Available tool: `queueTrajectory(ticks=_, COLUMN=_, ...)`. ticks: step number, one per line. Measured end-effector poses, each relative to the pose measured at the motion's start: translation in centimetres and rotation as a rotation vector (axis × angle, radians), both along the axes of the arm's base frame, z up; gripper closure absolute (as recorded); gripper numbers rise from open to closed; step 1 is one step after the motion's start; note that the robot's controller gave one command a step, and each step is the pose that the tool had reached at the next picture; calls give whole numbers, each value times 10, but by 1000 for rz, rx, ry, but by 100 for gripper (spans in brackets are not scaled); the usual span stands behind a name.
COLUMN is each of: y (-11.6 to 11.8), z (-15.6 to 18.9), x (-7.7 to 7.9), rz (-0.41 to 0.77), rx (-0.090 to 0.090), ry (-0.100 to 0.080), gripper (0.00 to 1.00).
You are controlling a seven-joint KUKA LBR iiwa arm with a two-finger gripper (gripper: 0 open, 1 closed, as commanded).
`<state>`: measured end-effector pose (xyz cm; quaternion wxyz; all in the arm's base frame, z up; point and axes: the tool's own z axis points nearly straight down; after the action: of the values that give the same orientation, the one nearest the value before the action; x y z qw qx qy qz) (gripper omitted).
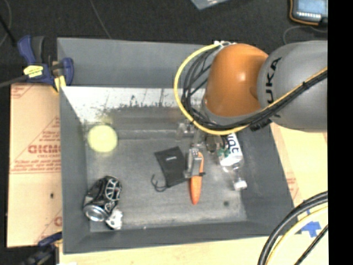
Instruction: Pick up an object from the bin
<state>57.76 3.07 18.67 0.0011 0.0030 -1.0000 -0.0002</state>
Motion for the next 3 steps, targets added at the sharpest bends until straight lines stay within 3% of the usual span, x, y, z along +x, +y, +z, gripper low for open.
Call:
queueTrajectory(ticks=1, y=0, z=3, x=2, rz=-1, rx=0, ry=-6, gripper=0)
queueTrajectory(ticks=2, y=-3, z=-30, x=9, rz=168, rx=-1, ry=-14, gripper=0)
queueTrajectory(ticks=3, y=-8, z=-76, x=7, rz=334, rx=1, ry=-1, gripper=0)
